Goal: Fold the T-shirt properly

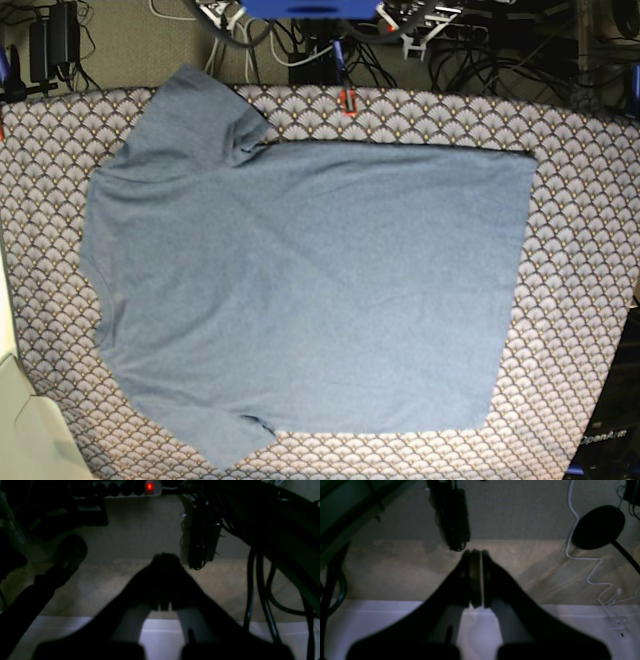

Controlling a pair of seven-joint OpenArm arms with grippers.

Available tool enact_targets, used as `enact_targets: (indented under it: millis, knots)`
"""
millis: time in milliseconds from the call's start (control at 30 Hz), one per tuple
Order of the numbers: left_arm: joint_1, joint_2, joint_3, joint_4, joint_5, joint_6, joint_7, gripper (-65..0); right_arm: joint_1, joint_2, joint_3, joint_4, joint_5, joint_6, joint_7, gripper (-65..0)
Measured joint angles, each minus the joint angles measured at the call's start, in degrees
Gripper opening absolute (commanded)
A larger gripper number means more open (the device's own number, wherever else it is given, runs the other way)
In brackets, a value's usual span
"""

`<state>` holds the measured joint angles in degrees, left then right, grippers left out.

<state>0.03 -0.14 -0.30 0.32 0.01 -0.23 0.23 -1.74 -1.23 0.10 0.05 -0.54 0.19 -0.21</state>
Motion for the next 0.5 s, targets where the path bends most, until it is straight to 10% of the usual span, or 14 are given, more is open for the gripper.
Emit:
enact_targets:
  millis: [500]
  knots:
    - [1.5,-0.2,0.0,2.7,0.0,0.0,0.2,-64.6,0.0,0.1,0.0,0.0,0.0,0.0,0.2,-65.0]
